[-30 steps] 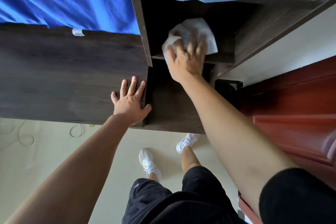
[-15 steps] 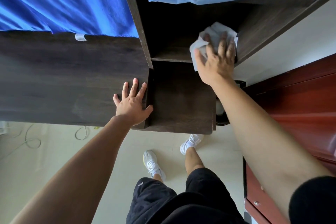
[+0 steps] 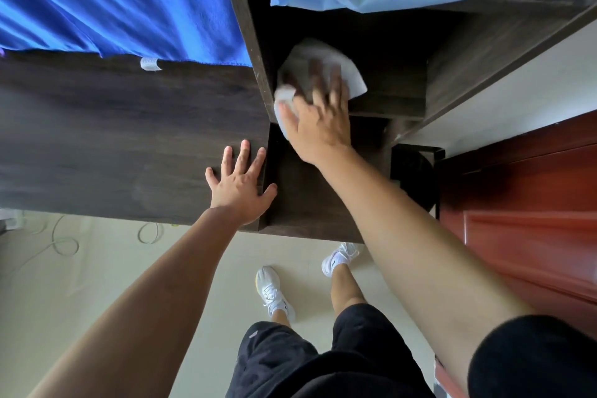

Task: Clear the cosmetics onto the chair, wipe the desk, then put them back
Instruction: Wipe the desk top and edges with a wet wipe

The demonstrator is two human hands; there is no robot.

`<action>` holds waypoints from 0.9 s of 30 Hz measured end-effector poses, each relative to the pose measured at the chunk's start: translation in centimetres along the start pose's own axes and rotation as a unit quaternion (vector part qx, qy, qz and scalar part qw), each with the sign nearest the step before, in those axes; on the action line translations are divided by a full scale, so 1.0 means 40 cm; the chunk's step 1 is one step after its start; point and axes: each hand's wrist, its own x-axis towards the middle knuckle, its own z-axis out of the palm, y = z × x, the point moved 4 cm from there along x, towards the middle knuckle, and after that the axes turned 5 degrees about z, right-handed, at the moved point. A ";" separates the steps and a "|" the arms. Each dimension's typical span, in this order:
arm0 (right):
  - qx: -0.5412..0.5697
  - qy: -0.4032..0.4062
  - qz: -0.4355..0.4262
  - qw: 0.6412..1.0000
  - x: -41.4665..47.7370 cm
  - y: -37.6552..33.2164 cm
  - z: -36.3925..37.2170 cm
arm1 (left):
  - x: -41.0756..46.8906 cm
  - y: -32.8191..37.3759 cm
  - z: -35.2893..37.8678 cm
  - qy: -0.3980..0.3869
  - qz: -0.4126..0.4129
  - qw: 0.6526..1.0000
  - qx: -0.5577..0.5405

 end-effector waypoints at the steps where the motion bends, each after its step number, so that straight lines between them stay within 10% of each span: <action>1: -0.008 -0.005 -0.014 1.000 -0.023 0.021 0.004 | 0.001 0.001 -0.001 0.000 -0.001 1.000 -0.001; 12: 0.041 -0.009 0.190 0.981 0.064 0.180 -0.040 | 0.001 -0.003 -0.001 -0.006 0.006 1.000 -0.002; 19: 0.022 -0.003 0.072 0.997 0.077 -0.052 -0.023 | 0.008 -0.007 -0.003 -0.024 0.005 1.000 0.004; 27: 0.087 0.041 0.089 0.991 -0.041 0.099 -0.082 | 0.013 -0.022 -0.055 -0.055 0.027 0.998 -0.004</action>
